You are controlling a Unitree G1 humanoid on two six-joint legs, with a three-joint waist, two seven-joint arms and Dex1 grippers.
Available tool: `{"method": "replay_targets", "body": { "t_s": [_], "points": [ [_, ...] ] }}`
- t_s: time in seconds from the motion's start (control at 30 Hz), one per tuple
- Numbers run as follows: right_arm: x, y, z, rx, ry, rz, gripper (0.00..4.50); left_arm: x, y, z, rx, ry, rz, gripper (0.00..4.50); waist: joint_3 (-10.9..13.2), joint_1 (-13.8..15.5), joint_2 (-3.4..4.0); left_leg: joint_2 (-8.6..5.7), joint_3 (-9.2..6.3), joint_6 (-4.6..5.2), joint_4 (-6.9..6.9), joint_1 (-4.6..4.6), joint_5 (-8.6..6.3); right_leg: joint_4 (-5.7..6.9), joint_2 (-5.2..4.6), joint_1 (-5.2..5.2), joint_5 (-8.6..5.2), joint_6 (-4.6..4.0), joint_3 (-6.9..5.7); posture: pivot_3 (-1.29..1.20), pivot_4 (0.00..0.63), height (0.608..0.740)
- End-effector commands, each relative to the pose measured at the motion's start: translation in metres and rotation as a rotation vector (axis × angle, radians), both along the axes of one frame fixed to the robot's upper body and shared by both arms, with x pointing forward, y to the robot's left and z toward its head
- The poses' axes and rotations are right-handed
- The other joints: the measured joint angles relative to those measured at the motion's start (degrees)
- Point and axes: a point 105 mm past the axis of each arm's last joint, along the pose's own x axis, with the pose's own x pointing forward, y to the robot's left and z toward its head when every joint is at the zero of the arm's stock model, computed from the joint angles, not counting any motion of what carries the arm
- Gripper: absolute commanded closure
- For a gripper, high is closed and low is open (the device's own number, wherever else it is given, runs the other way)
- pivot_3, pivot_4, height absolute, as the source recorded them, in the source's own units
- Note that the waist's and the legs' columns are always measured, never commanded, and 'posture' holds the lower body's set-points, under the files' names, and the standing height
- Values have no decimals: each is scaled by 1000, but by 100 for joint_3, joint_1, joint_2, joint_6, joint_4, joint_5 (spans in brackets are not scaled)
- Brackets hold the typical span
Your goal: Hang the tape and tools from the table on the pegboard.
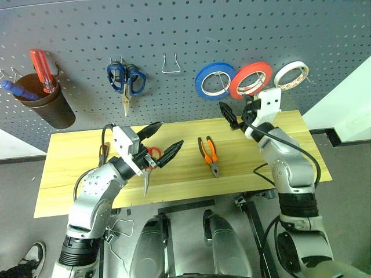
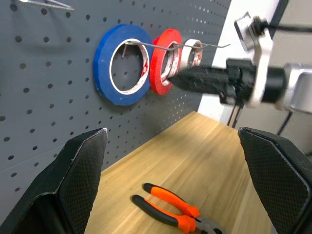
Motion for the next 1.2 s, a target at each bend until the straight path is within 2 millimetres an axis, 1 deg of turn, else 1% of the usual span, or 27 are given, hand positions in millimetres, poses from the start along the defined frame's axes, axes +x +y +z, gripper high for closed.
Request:
{"method": "replay_targets", "body": {
  "t_s": [0.03,0.07,0.13,0.17,0.23,0.3,0.33,0.37,0.43,0.47,0.53,0.67,0.87,0.9,1.03,1.2],
  "points": [
    [-29,15,4,-15,-3,155,246,-7,1,1,29,-11,-2,0,0,0,0,0,-1,0,0,0,0,0,1,0,0,0,0,91,271,716],
    [-34,18,2,-19,12,184,246,-8,2,-3,45,13,-4,0,0,-5,0,1,-3,1,-1,0,0,0,1,0,0,0,-1,89,274,716],
    [-47,30,-3,-29,40,258,246,-7,4,-14,106,85,12,0,0,-22,0,1,-2,1,-1,2,0,1,1,0,0,0,0,85,284,716],
    [-51,38,-5,-25,52,273,246,-4,7,-19,126,124,30,0,0,-28,0,2,-2,1,-1,4,0,1,3,1,0,-1,0,84,288,716],
    [-53,47,-7,-20,64,271,246,-2,9,-24,147,167,54,0,0,-29,0,5,-3,0,-1,8,0,2,6,2,0,-2,1,82,297,716],
    [-48,52,-9,-7,80,220,246,-2,10,-27,162,209,63,0,0,-22,0,6,-3,0,-1,9,0,3,6,1,0,-4,1,80,307,716],
    [-39,53,-13,11,101,140,246,-1,12,-31,173,227,82,0,1,-21,0,6,-4,0,0,9,0,4,7,1,0,-4,1,78,316,716],
    [-33,53,-15,23,116,85,246,-1,13,-32,180,237,95,0,1,-26,0,5,-3,0,0,9,0,4,6,1,0,-5,2,78,325,716],
    [-21,59,-27,0,159,-40,246,-1,19,-38,198,264,136,0,3,-34,2,6,-1,0,0,8,0,4,6,-3,0,-5,6,80,340,716],
    [-18,62,-31,-24,167,-75,246,-3,20,-39,198,276,142,0,3,-30,2,5,0,0,0,7,0,7,5,-6,-1,-5,6,80,348,716],
    [-12,72,-45,-76,239,-100,246,-8,21,-44,210,308,147,0,14,-29,6,6,1,0,-2,3,0,7,4,-14,-2,-7,6,78,367,716],
    [-4,77,-60,-89,322,-132,246,-20,22,-53,238,354,150,0,64,-24,16,5,1,0,-3,0,0,8,0,-17,-13,-26,5,77,401,716],
    [-3,82,-73,-97,429,-119,246,-31,22,-56,246,388,149,0,154,-34,41,7,0,1,-7,-2,-1,9,-2,-24,-18,-34,6,72,431,716],
    [-5,84,-74,-83,447,-99,115,-32,22,-56,245,391,150,0,159,-35,44,7,1,1,-10,-2,-1,9,-2,-25,-20,-38,6,71,432,716],
    [-8,86,-73,-86,457,-71,115,-33,21,-56,243,396,151,0,209,-38,55,8,0,2,-21,-3,-1,8,0,-29,-24,-43,5,67,434,716],
    [-7,81,-70,-116,452,-102,115,-33,16,-58,235,408,135,0,264,-53,56,8,1,2,-23,-10,-1,2,-2,-36,-25,-43,7,47,438,716]
  ]
}}
